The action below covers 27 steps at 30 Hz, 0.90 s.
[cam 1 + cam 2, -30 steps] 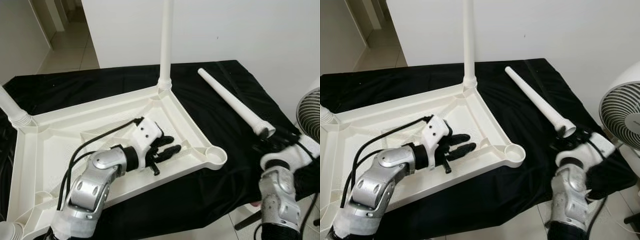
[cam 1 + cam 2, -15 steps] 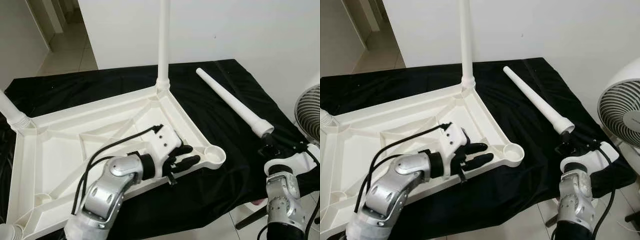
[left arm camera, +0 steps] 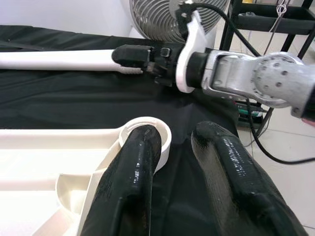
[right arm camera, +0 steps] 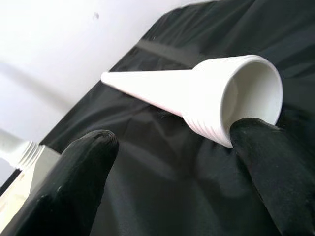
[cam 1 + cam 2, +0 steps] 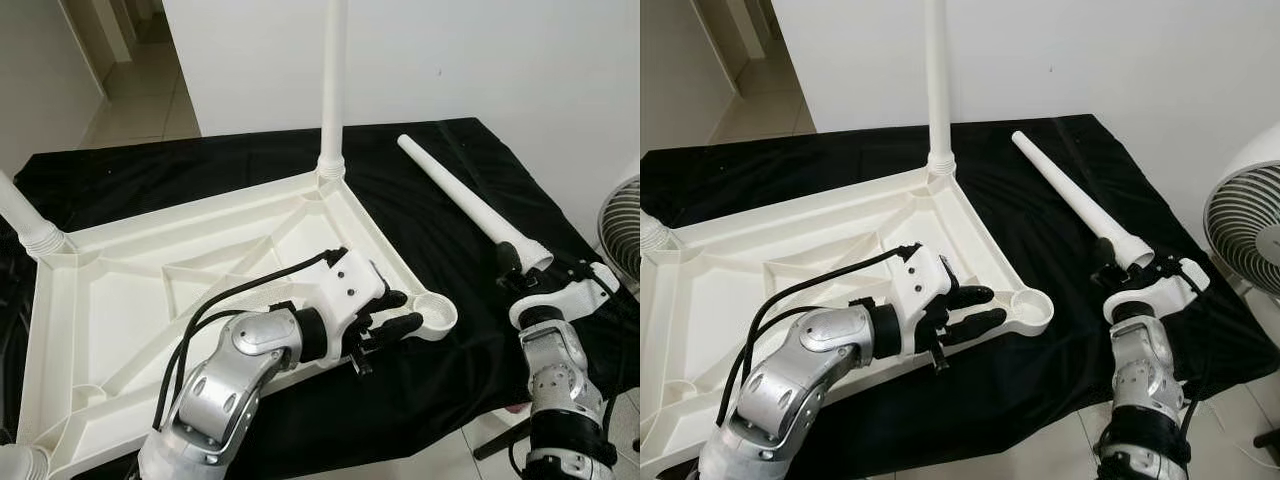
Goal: Building children table
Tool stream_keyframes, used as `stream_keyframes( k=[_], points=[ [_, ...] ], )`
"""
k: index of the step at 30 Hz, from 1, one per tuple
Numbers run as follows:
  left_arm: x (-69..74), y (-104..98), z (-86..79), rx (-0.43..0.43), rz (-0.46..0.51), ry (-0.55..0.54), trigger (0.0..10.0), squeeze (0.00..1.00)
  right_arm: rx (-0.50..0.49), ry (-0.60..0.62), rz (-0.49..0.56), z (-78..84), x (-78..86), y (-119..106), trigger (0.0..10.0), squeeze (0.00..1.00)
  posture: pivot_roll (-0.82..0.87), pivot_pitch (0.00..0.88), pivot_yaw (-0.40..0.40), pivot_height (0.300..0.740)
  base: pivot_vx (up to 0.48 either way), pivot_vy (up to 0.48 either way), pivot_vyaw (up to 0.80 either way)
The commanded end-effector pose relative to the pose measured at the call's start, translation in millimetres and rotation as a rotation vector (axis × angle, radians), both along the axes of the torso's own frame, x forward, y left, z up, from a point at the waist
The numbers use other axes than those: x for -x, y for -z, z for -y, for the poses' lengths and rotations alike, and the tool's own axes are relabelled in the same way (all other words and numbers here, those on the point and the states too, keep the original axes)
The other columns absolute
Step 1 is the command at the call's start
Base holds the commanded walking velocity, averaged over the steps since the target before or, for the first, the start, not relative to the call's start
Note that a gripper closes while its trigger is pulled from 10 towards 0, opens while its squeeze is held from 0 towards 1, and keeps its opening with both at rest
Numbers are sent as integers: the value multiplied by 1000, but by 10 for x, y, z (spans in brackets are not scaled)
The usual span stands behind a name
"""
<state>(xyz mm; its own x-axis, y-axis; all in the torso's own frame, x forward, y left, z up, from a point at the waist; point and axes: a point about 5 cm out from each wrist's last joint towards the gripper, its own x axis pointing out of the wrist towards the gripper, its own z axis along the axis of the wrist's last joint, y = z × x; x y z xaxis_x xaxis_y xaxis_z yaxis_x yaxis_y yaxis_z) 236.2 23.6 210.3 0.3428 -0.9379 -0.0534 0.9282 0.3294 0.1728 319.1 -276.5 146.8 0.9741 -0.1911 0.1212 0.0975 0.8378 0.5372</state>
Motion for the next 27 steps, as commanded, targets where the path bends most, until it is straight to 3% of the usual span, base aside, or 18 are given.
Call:
stream_keyframes(
  k=[1,19,22,25,26,27],
  points=[
    [-1,-27,-3,0,16,-55,10000,0,4,-15,3,-19,-19,18,10000,0,83,123,71,740,0,0,0],
    [14,-54,-53,-13,7,-76,10000,0,22,-40,19,20,-131,0,10000,0,119,128,81,740,0,0,0],
    [14,-57,-52,-14,6,-77,10000,0,42,-93,3,-4,-193,-1,10000,0,119,128,84,740,0,0,0],
    [11,-62,-46,-13,7,-78,10000,0,64,-128,-9,-29,-237,-2,9569,0,120,128,84,740,0,0,0],
    [4,-73,-37,-9,8,-79,10000,0,68,-144,-26,-32,-283,4,8471,0,117,125,85,740,0,0,0],
    [4,-73,-37,-9,8,-79,10000,0,68,-144,-26,-32,-283,4,8471,0,117,125,85,740,0,0,0]
  ],
)
